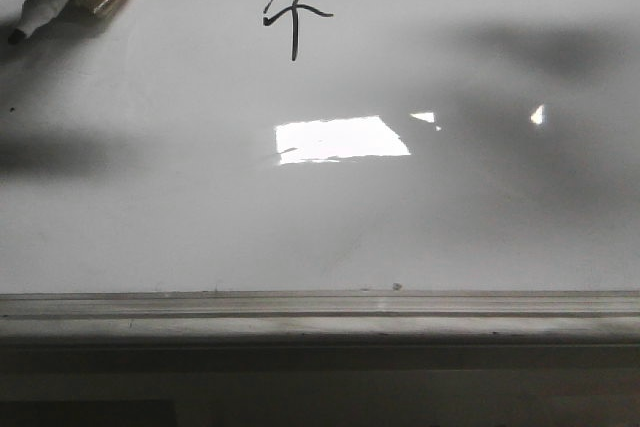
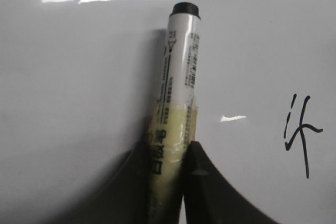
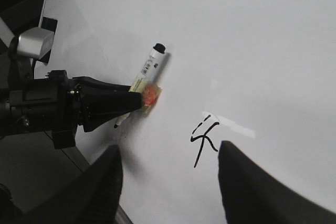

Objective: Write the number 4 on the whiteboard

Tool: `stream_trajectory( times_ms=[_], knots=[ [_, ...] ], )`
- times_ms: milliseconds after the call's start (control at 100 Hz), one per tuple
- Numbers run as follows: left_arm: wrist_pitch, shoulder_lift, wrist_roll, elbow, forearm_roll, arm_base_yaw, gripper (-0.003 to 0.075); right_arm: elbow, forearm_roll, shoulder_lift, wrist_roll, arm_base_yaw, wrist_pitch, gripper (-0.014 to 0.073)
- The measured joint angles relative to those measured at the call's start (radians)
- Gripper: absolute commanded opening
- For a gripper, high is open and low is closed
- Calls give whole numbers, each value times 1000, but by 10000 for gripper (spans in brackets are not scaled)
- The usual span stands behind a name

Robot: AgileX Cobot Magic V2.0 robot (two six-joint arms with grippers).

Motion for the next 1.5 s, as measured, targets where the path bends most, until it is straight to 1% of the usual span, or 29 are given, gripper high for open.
stream_trajectory(
  times_ms=[360,410,460,530,570,580,600,650,670,700,750,810,1000,1120,1190,1230,1300,1340,1350,1370,1420,1440,1470,1500],
  knots=[
    [-17,25,-1,-4,28,0,-20,1,0,0,-3,0,0,364],
    [-13,29,-1,-9,32,0,-15,1,0,0,-3,0,0,364],
    [-14,32,-1,-10,33,0,8,1,0,0,-3,0,2,364],
    [-13,32,-1,-10,37,0,98,1,0,0,-3,0,7,364],
    [-11,32,-1,-10,39,0,183,1,0,0,-3,0,8,364],
    [-11,32,-1,-10,39,0,216,1,0,0,-3,0,8,364],
    [-11,32,-1,-10,39,0,249,1,0,0,-3,0,10,364],
    [-11,35,-1,-10,39,0,388,1,0,0,-3,0,11,364],
    [-11,39,-1,-10,39,0,419,1,0,0,-3,0,11,364],
    [-11,39,-1,-10,39,0,487,1,0,0,-3,0,11,364],
    [2,39,-1,-13,40,0,548,1,0,0,-3,0,11,364],
    [6,34,-1,-13,41,0,573,1,0,0,-3,0,13,364],
    [-2,-40,-1,-9,60,0,570,1,-8,-2,-3,-5,9,364],
    [-7,-156,55,-9,73,0,564,1,-25,-33,-3,-31,5,352],
    [-9,-223,105,-4,75,0,560,1,-33,-58,-3,-47,4,281],
    [-11,-256,129,8,76,0,538,1,-40,-74,-3,-52,2,210],
    [-11,-321,152,30,78,0,440,17,-48,-107,-1,-61,-9,68],
    [-11,-361,159,56,78,0,344,33,-49,-128,-1,-64,-20,-18],
    [-11,-375,162,60,78,0,307,46,-49,-137,-1,-66,-29,-32],
    [-11,-389,164,78,78,0,270,56,-49,-153,-1,-66,-37,-69],
    [-2,-438,168,103,78,0,112,97,-50,-195,-12,-68,-68,-61],
    [5,-460,168,125,78,0,73,117,-50,-216,-14,-68,-85,-60],
    [21,-498,168,148,80,0,-20,154,-52,-255,-19,-68,-116,-62],
    [36,-528,168,177,87,0,-17,178,-52,-281,-27,-68,-137,-66]
  ],
)
